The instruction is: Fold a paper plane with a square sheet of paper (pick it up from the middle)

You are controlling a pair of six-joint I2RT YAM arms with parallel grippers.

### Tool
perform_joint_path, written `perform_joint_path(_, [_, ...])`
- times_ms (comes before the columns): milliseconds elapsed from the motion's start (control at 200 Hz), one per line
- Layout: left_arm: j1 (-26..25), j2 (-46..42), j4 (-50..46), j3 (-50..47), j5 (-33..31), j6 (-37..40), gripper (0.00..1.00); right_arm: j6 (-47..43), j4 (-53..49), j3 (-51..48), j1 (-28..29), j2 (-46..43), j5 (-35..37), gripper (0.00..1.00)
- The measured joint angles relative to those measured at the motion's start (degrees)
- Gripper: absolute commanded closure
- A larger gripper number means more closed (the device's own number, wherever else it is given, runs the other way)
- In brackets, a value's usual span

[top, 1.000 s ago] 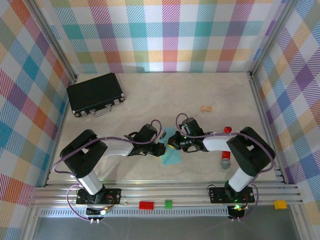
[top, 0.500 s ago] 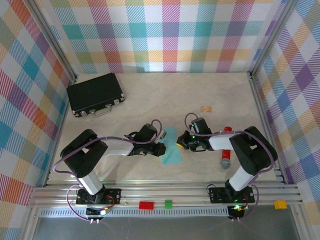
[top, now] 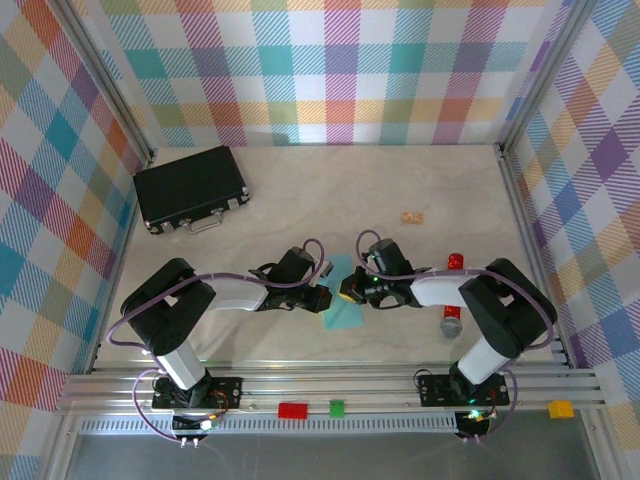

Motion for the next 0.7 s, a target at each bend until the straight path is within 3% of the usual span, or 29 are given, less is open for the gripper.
perform_joint_path(290, [0.0, 0.0, -0.11, 0.09, 0.02, -0.02, 0.93, 0.9, -0.39, -1.14, 0.5, 1.57, 1.6, 1.0])
perform_joint_path(430, [0.0, 0.0, -2.84, 1.49, -0.28, -0.02, 0.87, 1.55, 0.7, -1.66, 1.01, 1.57, 1.73, 1.0])
perform_joint_path(610, [0.0, -0.48, -7.63, 3.85, -1.14, -0.26, 0.71, 3.3, 1.09, -1.64, 2.32, 1.46, 3.45, 1.0])
perform_joint_path(700, [0.15, -2.05, -11.37, 4.57, -3.52, -0.46, 0.57, 4.59, 1.36, -1.84, 2.62, 1.22, 4.44, 1.0])
